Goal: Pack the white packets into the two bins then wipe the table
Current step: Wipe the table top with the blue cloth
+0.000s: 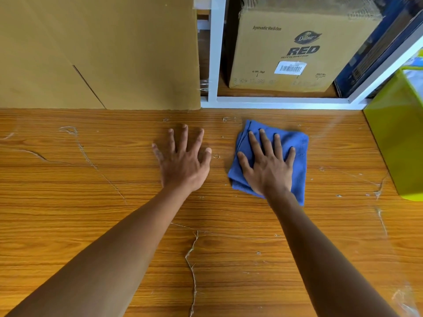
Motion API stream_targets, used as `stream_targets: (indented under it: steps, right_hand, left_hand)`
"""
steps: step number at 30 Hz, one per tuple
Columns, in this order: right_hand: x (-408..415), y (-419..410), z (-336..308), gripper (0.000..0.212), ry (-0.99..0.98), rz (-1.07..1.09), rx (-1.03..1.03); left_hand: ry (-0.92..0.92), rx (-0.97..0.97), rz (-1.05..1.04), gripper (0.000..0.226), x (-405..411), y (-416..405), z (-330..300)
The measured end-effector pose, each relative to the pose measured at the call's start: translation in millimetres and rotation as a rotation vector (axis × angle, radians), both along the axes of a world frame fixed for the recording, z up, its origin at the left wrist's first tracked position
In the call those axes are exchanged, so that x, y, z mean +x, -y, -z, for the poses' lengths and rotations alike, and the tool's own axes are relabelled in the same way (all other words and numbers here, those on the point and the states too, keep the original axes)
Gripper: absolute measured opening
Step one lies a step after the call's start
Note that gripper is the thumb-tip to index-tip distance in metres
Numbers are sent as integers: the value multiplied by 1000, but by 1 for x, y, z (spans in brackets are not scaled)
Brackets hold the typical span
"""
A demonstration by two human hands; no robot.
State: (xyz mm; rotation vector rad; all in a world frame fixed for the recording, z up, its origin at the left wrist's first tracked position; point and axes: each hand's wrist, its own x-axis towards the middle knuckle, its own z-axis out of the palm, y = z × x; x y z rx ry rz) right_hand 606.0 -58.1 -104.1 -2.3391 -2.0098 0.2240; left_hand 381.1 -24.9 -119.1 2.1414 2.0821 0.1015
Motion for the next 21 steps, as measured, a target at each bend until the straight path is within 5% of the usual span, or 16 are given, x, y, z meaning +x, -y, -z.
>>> stream_targets:
  steps: [9,16,21]
  right_hand:
    - [20,-69,1,78,-6,-45,-32]
    - [4,-1,1,78,20,-97,-8]
    - [15,-59,-2,79,6,-104,-13]
  left_hand:
    - [-2,-6,10,69,0,1,-2]
    - [-10,-16,72,74,1,-2,-3]
    - [21,6,84,69,2,-1,-2]
